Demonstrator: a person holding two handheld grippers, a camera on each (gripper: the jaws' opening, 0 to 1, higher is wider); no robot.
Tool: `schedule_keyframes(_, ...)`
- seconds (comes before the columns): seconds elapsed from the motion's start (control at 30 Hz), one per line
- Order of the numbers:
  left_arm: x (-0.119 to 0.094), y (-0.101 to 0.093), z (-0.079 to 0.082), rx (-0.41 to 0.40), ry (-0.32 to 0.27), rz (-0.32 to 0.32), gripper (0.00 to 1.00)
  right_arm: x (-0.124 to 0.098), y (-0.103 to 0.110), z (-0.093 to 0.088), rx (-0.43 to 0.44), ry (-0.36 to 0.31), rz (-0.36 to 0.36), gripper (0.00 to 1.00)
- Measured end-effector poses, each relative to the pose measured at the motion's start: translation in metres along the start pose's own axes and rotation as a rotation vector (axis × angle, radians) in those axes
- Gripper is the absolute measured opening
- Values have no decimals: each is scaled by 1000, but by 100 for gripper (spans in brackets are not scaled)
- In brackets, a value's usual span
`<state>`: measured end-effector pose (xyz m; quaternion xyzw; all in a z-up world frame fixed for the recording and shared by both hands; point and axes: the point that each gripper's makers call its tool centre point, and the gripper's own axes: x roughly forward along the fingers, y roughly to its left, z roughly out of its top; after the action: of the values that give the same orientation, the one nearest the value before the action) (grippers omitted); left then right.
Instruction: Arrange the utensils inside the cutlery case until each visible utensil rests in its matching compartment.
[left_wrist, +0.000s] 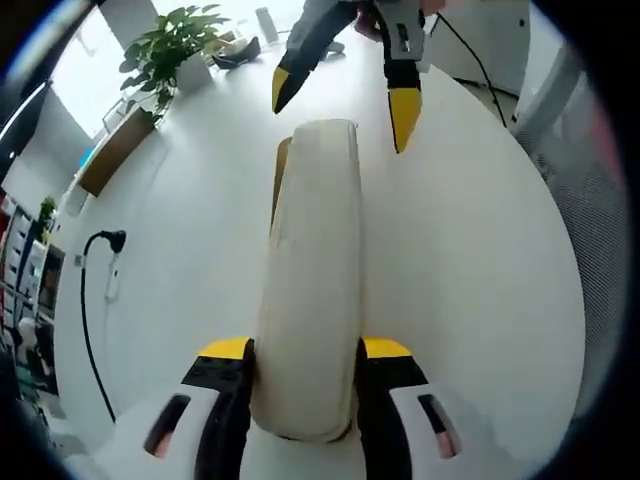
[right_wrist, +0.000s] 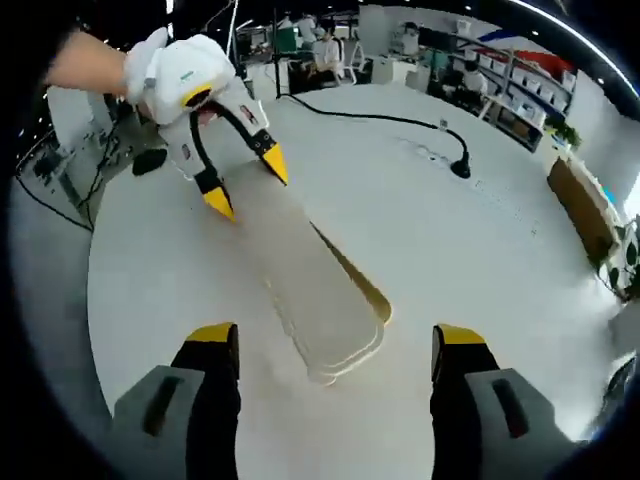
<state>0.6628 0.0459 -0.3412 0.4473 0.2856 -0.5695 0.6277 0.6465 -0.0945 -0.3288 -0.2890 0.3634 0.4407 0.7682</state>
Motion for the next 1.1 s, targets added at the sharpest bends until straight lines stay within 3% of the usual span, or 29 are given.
schedule_keyframes(0.17, 3, 2, -1, 10, -23, -15, 42, 17, -2, 2, -62, 23, 134, 63)
schedule_keyframes(0.2, 2, 2, -1, 12, -24, -14, 42, 22, -3, -2, -72, 49, 162, 61)
schedule_keyframes(0.23, 2, 1, 0, 20, -25, -13, 42, 24, -10, -10, -96, 118, 164, 57)
schedule_keyframes(0.27, 2, 1, 0, 25, -27, -11, 42, 20, -16, -8, -125, 138, 138, 55)
schedule_keyframes(0.3, 2, 0, 0, 29, -27, -10, 42, 18, -15, 2, -150, 103, 153, 55)
schedule_keyframes(0.43, 2, -1, 1, 45, -34, -17, 42, 25, -15, 0, -158, 158, 232, 52)
schedule_keyframes(0.47, 1, 0, 0, 58, -29, -14, 42, 21, 0, 0, -197, 165, 261, 49)
schedule_keyframes(0.5, 1, -1, 0, 55, -29, -15, 42, 20, 6, -1, -208, 180, 298, 38)
schedule_keyframes(0.53, 1, 0, -1, 51, -30, -13, 42, 22, -1, -2, -218, 205, 267, 38)
schedule_keyframes(0.7, -3, 0, -6, 26, -14, 5, 42, 24, -1, 1, -272, 228, 310, 37)
schedule_keyframes(0.87, -14, 2, -22, -75, -40, 25, 42, 23, -1, 1, -304, 236, 318, 37)
schedule_keyframes(0.93, -17, -2, -21, -138, -77, 5, 43, 24, -2, 1, -301, 237, 317, 37)
schedule_keyframes(1.0, -21, -3, -28, -189, -66, 7, 43, 25, 0, 1, -321, 237, 315, 37)
schedule_keyframes(1.1, -25, -8, -31, -299, -125, -7, 48, 26, 0, 1, -321, 242, 308, 37)
